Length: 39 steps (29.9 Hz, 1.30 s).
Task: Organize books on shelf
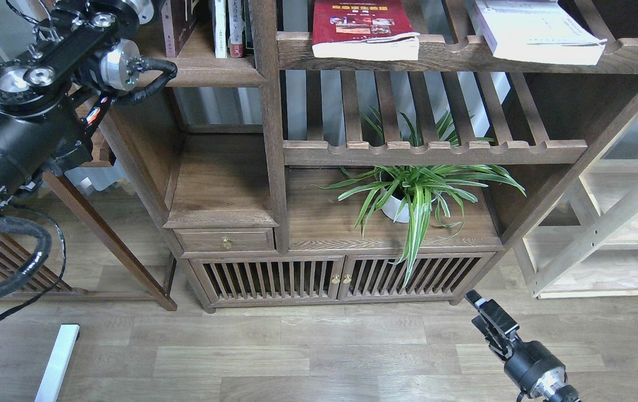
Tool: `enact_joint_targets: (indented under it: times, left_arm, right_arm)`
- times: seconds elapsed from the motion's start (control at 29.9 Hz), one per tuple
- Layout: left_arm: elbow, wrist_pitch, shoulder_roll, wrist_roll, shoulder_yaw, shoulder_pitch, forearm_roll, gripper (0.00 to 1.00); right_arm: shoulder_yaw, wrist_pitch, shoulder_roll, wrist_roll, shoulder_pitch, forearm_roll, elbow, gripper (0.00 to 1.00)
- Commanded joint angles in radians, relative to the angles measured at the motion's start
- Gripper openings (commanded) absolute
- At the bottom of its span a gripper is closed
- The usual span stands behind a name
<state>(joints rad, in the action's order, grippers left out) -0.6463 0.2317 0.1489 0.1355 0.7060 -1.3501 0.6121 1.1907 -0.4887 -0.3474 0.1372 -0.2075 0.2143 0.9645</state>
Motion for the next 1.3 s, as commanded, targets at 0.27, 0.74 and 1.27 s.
enact_joint_targets:
  times: [0.27, 0.74, 1.27]
  left_arm:
    - [0.0, -0.006, 0.009, 0.041, 0.043, -0.026, 0.0, 0.46]
    - [0.0, -0.011, 0.001, 0.084, 0.064, -0.096, -0.051, 0.48]
    - [-0.05, -0.162, 0.054, 0.157, 0.092, -0.067, -0.126, 0.91]
  right_arm:
    - [-0.002, 0.0, 0.01, 0.001, -0.044, -0.032, 0.0, 0.96]
    - [-0.002, 0.0, 0.007, 0.001, -0.069, -0.056, 0.0, 0.96]
    - [-0.002, 0.0, 0.01, -0.001, -0.035, -0.055, 0.007, 0.99]
